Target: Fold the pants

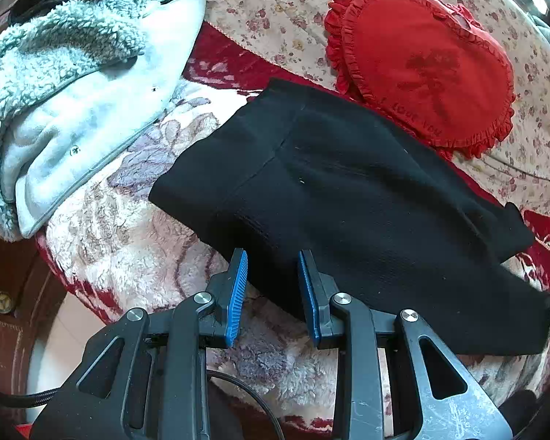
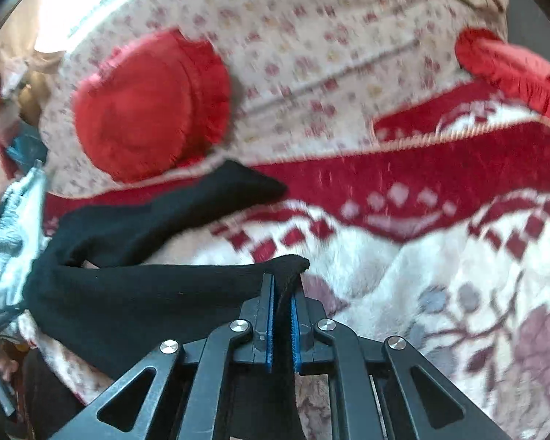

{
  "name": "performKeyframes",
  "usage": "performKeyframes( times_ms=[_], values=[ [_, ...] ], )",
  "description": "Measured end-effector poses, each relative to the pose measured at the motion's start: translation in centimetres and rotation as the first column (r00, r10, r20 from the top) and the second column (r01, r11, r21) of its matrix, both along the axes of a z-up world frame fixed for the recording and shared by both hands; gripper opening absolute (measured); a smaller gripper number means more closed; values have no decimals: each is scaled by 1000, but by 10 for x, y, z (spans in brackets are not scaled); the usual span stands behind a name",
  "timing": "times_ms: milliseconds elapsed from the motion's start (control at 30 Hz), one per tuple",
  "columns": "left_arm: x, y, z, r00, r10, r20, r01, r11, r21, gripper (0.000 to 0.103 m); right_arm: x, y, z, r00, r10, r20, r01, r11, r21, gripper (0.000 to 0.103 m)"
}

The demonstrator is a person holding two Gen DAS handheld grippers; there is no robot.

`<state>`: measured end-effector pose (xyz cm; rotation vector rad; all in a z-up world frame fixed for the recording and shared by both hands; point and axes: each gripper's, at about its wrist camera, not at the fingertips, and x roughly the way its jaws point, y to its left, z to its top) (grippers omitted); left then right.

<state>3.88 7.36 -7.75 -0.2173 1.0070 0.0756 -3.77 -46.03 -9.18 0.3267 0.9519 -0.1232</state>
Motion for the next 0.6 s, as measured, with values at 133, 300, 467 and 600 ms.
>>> performKeyframes(
  times_ms=[133,300,467,600],
  values=[
    [-7,6,10,1000,8,27,-9,1000,13,26,0,2,-4,998,-53,-39,51,998,-38,16],
    [-4,5,13,999,-4,44,2,999,44,26,-4,38,28,997,24,67,-26,999,25,18],
    [4,-6,1,999,-27,21,25,998,60,26,17,113,27,951,286,113,-298,948,110,18],
    [10,-11,-6,999,-34,17,32,996,85,31,32,163,9,908,413,78,-419,902,101,18]
  ],
)
